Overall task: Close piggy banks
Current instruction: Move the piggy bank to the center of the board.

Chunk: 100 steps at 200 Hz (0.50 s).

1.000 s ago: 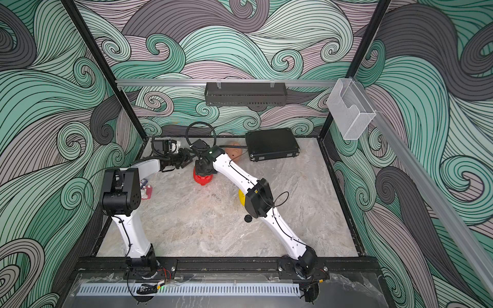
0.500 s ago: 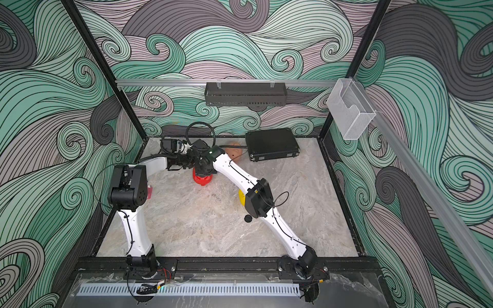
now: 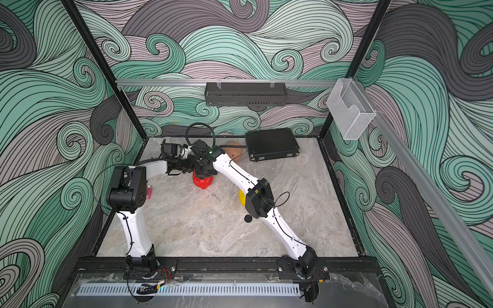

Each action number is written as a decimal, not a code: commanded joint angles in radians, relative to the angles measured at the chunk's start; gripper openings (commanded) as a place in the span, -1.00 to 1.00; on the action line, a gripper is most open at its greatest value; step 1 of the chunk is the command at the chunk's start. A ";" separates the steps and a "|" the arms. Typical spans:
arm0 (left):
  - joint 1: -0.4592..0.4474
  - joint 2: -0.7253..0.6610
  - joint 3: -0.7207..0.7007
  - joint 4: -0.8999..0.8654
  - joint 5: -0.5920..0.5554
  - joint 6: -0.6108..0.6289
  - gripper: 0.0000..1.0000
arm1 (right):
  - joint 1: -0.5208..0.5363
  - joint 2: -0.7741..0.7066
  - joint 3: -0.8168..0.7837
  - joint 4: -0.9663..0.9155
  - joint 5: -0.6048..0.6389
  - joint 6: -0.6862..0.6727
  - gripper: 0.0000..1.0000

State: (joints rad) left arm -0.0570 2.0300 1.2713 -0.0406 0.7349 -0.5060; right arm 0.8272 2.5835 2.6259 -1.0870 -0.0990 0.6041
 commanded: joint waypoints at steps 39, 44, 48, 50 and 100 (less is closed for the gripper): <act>-0.030 -0.048 -0.110 -0.094 0.022 0.023 -0.08 | -0.002 -0.030 -0.151 -0.034 0.067 -0.056 -1.00; -0.030 -0.049 -0.114 -0.092 0.023 0.021 -0.08 | -0.002 -0.031 -0.155 -0.034 0.068 -0.061 -1.00; -0.030 -0.049 -0.117 -0.093 0.022 0.022 -0.08 | -0.003 -0.032 -0.156 -0.035 0.070 -0.064 -1.00; -0.030 -0.049 -0.118 -0.091 0.022 0.022 -0.08 | -0.002 -0.031 -0.156 -0.034 0.070 -0.065 -1.00; -0.030 -0.037 -0.136 -0.100 0.014 0.047 -0.08 | 0.005 -0.018 -0.141 -0.042 0.078 -0.120 -1.00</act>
State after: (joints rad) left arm -0.0631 1.9785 1.1870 -0.0071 0.7410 -0.5049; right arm 0.8387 2.5156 2.5103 -1.0813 -0.0910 0.5293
